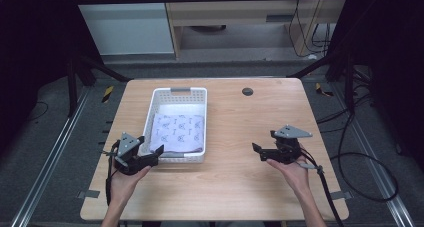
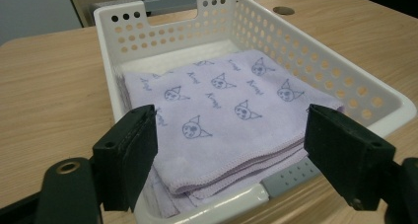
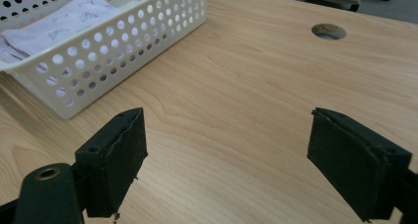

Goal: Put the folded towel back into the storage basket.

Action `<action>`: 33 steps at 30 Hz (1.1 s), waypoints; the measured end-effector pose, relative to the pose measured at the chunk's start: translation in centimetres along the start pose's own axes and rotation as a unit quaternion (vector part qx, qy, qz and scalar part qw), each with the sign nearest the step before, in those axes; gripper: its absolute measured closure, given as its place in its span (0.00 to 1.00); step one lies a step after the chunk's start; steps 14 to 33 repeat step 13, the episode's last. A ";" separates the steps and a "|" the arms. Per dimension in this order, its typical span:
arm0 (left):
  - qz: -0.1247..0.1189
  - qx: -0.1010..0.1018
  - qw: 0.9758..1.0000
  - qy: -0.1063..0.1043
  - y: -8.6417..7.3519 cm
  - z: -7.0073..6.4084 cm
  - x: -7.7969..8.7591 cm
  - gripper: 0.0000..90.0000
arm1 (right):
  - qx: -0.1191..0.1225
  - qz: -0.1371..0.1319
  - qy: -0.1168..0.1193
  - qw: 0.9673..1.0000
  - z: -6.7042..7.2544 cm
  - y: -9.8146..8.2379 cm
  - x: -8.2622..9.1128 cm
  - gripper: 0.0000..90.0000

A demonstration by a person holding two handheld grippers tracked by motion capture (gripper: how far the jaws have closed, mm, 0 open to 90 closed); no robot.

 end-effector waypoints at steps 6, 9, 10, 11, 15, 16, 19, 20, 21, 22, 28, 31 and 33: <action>0.007 -0.007 1.000 0.001 -0.8 -0.2 0.6 0.22 | 0.000 -0.003 -0.008 1.000 -0.9 -1.3 1.1 0.16; 0.004 -0.003 1.000 0.002 -1.5 -0.2 1.3 0.22 | -0.003 -0.008 -0.015 1.000 -1.5 -2.1 1.7 0.16; 0.004 -0.003 1.000 0.002 -1.5 -0.2 1.3 0.22 | -0.004 -0.009 -0.017 1.000 -1.6 -2.3 1.9 0.16; 0.002 -0.002 1.000 0.002 -1.7 -0.3 1.5 0.22 | -0.004 -0.009 -0.017 1.000 -1.6 -2.3 1.9 0.16; 0.001 -0.003 1.000 0.001 -2.2 -0.4 1.8 0.22 | -0.005 -0.009 -0.024 1.000 -2.0 -2.8 2.3 0.16; 0.001 -0.003 1.000 0.001 -2.2 -0.4 1.8 0.22 | -0.005 -0.009 -0.024 1.000 -2.0 -2.8 2.3 0.16; 0.001 -0.003 1.000 0.001 -2.2 -0.4 1.8 0.22 | -0.005 -0.009 -0.024 1.000 -2.0 -2.8 2.3 0.16; 0.001 -0.003 1.000 0.001 -2.2 -0.4 1.8 0.22 | -0.005 -0.009 -0.024 1.000 -2.0 -2.8 2.3 0.16; 0.001 -0.003 1.000 0.001 -2.2 -0.4 1.8 0.22 | -0.005 -0.009 -0.024 1.000 -2.0 -2.8 2.3 0.16; 0.001 -0.003 1.000 0.001 -2.2 -0.4 1.8 0.22 | -0.005 -0.009 -0.024 1.000 -2.0 -2.8 2.3 0.16; 0.001 -0.003 1.000 0.001 -2.2 -0.4 1.8 0.22 | -0.005 -0.009 -0.024 1.000 -2.0 -2.8 2.3 0.16; 0.001 -0.003 1.000 0.001 -2.2 -0.4 1.8 0.22 | -0.005 -0.009 -0.024 1.000 -2.0 -2.8 2.3 0.16; 0.001 -0.003 1.000 0.001 -2.2 -0.4 1.8 0.22 | -0.005 -0.009 -0.024 1.000 -2.0 -2.8 2.3 0.16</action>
Point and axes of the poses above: each handheld gripper's, and its own axes: x roughly backward along the jaws, y roughly out of its top, z roughly to its left, the point moved 2 cm from there along -x, roughly forward along the jaws, and after that the axes turned 7 degrees about -x, right-handed, at the moved point
